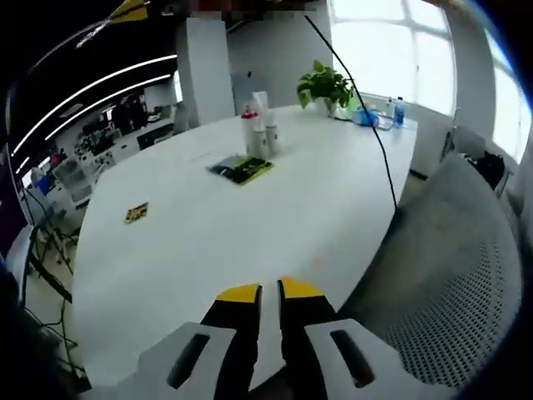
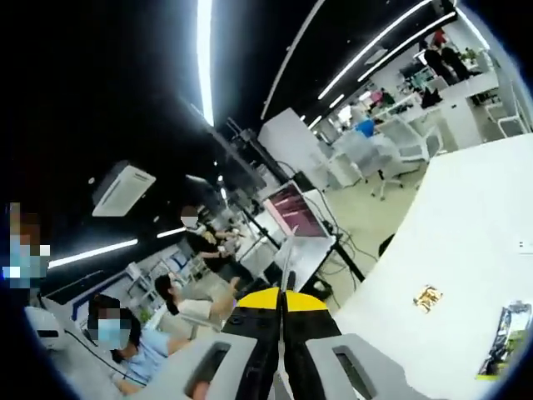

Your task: Arrange the skincare products in the storage area until every visible bottle or jar stands upright without overlapping.

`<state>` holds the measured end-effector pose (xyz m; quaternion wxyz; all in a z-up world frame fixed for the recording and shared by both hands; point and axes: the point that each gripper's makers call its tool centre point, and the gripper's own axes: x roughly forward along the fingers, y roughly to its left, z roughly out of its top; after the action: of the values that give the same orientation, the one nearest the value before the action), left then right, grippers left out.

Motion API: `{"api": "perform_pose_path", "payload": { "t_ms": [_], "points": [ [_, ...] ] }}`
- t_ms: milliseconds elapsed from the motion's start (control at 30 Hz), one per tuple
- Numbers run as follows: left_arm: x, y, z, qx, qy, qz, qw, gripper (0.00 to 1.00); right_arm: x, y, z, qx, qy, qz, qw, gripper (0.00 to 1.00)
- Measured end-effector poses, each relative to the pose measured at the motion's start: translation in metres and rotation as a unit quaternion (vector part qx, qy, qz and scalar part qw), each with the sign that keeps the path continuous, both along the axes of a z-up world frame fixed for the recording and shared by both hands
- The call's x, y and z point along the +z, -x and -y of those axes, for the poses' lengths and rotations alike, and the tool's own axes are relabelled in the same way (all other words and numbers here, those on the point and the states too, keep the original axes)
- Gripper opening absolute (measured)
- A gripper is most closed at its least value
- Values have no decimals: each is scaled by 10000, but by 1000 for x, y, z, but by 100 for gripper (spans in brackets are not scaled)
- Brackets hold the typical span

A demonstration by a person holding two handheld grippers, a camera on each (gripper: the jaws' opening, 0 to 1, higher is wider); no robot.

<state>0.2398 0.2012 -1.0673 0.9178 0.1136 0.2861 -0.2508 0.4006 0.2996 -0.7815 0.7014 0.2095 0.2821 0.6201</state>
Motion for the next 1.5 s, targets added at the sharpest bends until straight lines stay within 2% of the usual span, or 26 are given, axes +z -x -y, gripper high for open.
{"api": "perform_pose_path", "payload": {
  "t_ms": [67, 167, 233, 333, 367, 433, 467, 500, 533, 600, 700, 767, 833, 933, 1067, 1167, 1300, 1500],
  "points": [
    [0, 0, 0, -4, -6, -5, 10000, 4, 6, -11, -6, -104, 37, 46, 9999, 0],
    [-2, 2, -1, -4, -7, -70, 10000, 5, 18, -30, -11, -248, -122, -53, 9996, 0],
    [-3, 3, -1, -13, -35, -88, 10000, 5, 12, -45, -9, -346, -83, -136, 9993, 0],
    [-4, 3, -1, -19, -27, -102, 9999, 6, -23, -50, 2, -369, 282, -423, 9980, 0],
    [-4, 3, -1, -27, -35, -123, 9999, 6, -43, -49, 8, -385, 508, -545, 9965, 0],
    [-5, 4, -1, -22, -43, -154, 9999, 6, -69, -46, 16, -394, 722, -652, 9945, 0],
    [-6, 3, -1, -15, -39, -172, 9998, 6, -87, -45, 23, -474, 845, -821, 9919, 0],
    [-7, 3, -1, -7, -38, -190, 9998, 6, -92, -45, 25, -499, 858, -851, 9914, 0],
    [-8, 3, -2, 5, -40, -235, 9997, 7, -112, -43, 34, -570, 937, -1061, 9883, 0],
    [-9, 4, -2, 13, -58, -269, 9996, 7, -131, -42, 42, -620, 1047, -1147, 9859, 0],
    [-11, 4, -2, 21, -61, -310, 9995, 7, -171, -39, 61, -716, 1433, -1464, 9762, 0],
    [-14, 5, -2, 38, -58, -392, 9992, 7, -189, -42, 69, -777, 1526, -1578, 9725, 0],
    [-16, 6, -2, 44, -50, -478, 9988, 10, -202, -44, 74, -823, 1640, -1704, 9681, 0],
    [-13, 4, -1, 80, 58, -408, 9991, 18, -228, -53, 81, -885, 1898, -1860, 9600, 0],
    [-19, 2, -6, 167, -35, -519, 9985, 20, -255, -66, 84, -892, 2148, -1992, 9520, 0],
    [-23, 3, -10, 231, -117, -566, 9981, 21, -266, -74, 87, -906, 2280, -2052, 9475, 0],
    [-32, 5, -15, 339, -261, -793, 9959, 22, -285, -97, 93, -990, 2432, -2128, 9411, 0],
    [-35, 6, -21, 452, -316, -862, 9947, 21, -306, -120, 102, -1239, 2515, -2331, 9312, 0]
  ]
}}
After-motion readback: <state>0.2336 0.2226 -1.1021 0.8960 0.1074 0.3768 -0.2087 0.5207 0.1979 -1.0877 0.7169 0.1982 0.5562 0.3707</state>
